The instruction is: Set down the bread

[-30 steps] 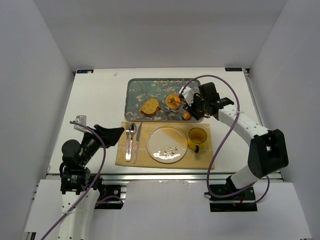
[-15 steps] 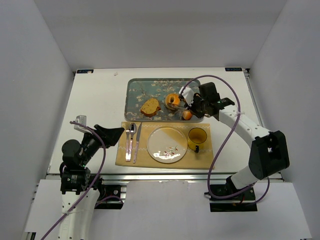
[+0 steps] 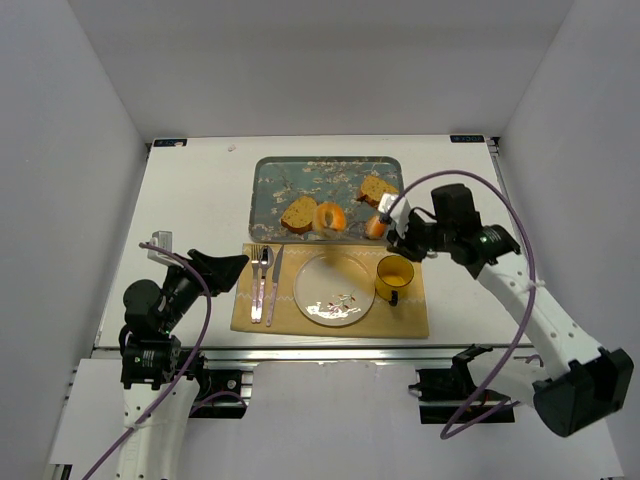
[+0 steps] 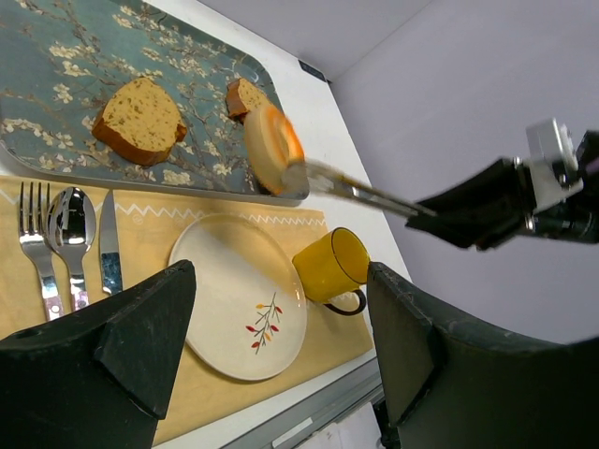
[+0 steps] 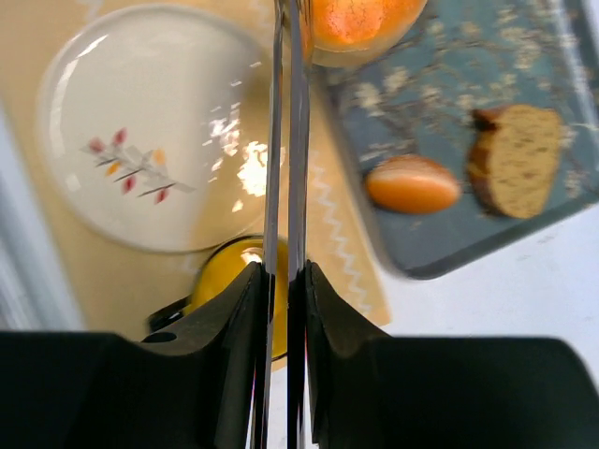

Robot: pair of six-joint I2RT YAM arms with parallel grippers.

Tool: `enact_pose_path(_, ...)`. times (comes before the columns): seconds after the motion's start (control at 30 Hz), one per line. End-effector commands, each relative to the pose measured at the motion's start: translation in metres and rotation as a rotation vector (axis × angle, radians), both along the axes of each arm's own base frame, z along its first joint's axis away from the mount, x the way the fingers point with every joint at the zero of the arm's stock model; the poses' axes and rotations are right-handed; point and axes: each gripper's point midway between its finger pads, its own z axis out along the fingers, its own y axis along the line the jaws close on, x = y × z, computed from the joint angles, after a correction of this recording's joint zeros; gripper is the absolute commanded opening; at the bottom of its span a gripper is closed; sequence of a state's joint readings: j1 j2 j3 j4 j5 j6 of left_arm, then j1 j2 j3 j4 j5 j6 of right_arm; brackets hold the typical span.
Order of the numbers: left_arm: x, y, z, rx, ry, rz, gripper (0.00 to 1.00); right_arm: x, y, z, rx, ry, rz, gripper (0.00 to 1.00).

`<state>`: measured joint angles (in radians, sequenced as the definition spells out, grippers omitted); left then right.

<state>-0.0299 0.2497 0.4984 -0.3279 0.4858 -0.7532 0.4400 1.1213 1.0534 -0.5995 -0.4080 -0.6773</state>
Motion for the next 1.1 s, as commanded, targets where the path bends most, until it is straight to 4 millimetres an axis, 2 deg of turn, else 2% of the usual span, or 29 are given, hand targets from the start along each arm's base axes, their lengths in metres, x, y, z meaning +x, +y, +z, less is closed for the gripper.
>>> enact_pose_path(0.0,-0.001,-0.001,0.006,-0.01,-0.028,-0.003,0.83,-0.046,0.001,-0.017,0.007,0.097,0.127,0.09)
enact_pose_path(0.07,-0.001,-0.001,0.007,-0.01,-0.031,-0.003,0.83,-0.061,-0.002,-0.027,-0.01,0.125,0.151,0.09)
enact_pose_path(0.2,0.0,-0.001,0.007,-0.014,-0.029,-0.007,0.83,-0.081,0.004,-0.039,-0.032,0.149,0.217,0.1)
enact_pose_path(0.3,-0.001,-0.001,0.007,-0.017,-0.029,-0.006,0.83,-0.09,0.009,-0.051,-0.07,0.182,0.247,0.11)
enact_pose_path(0.4,-0.002,-0.001,0.008,-0.017,-0.027,-0.004,0.83,-0.089,0.015,-0.052,-0.062,0.177,0.251,0.14)
enact_pose_path(0.47,-0.003,0.0,0.008,-0.017,-0.026,0.002,0.83,-0.089,0.016,-0.055,-0.071,0.179,0.256,0.19)
enact_pose_path(0.53,-0.004,0.001,0.008,-0.017,-0.026,0.008,0.83,-0.088,0.017,-0.056,-0.079,0.179,0.258,0.35)
enact_pose_path(0.6,-0.005,0.001,0.009,-0.016,-0.031,0.01,0.83,-0.089,0.017,-0.056,-0.081,0.183,0.257,0.43)
enact_pose_path(0.83,-0.005,0.002,0.007,-0.017,-0.027,0.013,0.83,-0.093,0.021,-0.043,-0.039,0.179,0.263,0.45)
enact_pose_path(1.03,-0.003,0.001,0.007,-0.018,-0.029,0.007,0.83,-0.088,0.032,-0.014,0.041,0.159,0.247,0.44)
enact_pose_path(1.07,-0.003,0.001,0.007,-0.02,-0.027,0.007,0.83,-0.081,0.038,-0.001,0.081,0.144,0.219,0.43)
